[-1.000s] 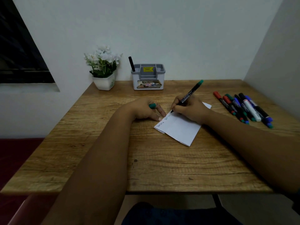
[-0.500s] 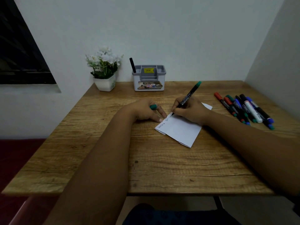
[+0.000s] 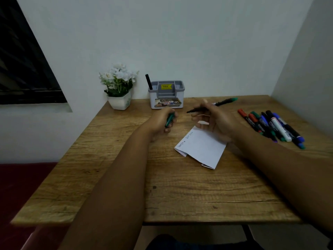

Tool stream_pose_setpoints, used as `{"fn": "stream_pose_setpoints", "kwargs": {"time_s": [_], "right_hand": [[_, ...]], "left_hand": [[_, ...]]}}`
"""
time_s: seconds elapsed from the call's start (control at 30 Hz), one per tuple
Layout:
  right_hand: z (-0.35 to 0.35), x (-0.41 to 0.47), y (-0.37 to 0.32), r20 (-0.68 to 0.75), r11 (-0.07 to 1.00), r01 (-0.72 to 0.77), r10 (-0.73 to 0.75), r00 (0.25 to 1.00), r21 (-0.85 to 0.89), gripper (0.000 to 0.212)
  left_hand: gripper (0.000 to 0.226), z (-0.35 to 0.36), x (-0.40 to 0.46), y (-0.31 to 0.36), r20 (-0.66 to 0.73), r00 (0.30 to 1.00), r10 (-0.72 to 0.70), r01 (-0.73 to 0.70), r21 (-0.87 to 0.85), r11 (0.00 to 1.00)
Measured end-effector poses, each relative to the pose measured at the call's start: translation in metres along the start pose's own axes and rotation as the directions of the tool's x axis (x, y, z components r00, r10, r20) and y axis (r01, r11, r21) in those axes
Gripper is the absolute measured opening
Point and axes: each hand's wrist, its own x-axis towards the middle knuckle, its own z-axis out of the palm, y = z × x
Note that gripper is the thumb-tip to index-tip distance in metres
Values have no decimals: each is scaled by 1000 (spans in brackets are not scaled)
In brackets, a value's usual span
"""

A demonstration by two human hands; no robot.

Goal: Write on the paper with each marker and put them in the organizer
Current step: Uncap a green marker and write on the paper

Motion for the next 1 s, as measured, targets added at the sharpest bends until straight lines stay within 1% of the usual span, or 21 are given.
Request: {"fn": "stream_pose_setpoints", "kwargs": {"time_s": [0.03, 0.1, 0.2, 0.27, 0.43, 0.53, 0.63, 0.7, 0.8, 0.87, 0.97, 1.0], "right_hand": [[1, -1, -2, 15, 999, -7, 7, 1000, 50, 34], [2, -1, -5, 5, 996, 15, -16, 1000, 88, 34], [0, 0, -7, -44, 994, 50, -46, 998, 94, 29], [-2, 1, -5, -53, 996, 55, -51, 997, 72, 25], [0, 1, 0, -38, 999, 50, -49, 998, 23, 24], [1, 1, 0, -64, 997, 70, -68, 996, 28, 23], [-1, -1, -5, -110, 991, 115, -107, 988, 65, 20], [0, -3, -5, -97, 994, 104, -102, 990, 17, 19], [6, -10, 0, -34, 991, 85, -89, 995, -106, 18], [13, -13, 1, -6, 980, 120, -122, 993, -157, 25], [20, -13, -1, -16, 980, 138, -142, 990, -145, 31], [21, -12, -1, -12, 983, 136, -139, 990, -126, 32]], "left_hand": [[27, 0, 0, 0, 7, 1000, 17, -17, -13, 1000], [26, -1, -1, 0, 34, 998, 56, -57, 37, 998], [26, -2, -2, 0, 88, 991, 99, -110, 126, 986], [25, -2, -1, -1, 97, 988, 122, -135, 145, 980], [14, -1, -2, -1, 104, 988, 115, -126, 98, 987], [15, -2, -1, -1, 105, 988, 109, -117, 71, 991], [20, -2, 0, 0, 109, 987, 117, -126, 82, 989], [22, -1, -2, 0, 127, 985, 114, -125, 85, 989], [32, 4, -4, -1, 146, 984, 100, -116, 110, 987], [27, 8, -4, 0, 144, 984, 107, -122, 96, 988], [16, 11, -4, 2, 104, 979, 176, -186, 104, 977], [23, 11, -3, 1, 93, 974, 209, -218, 105, 970]]}}
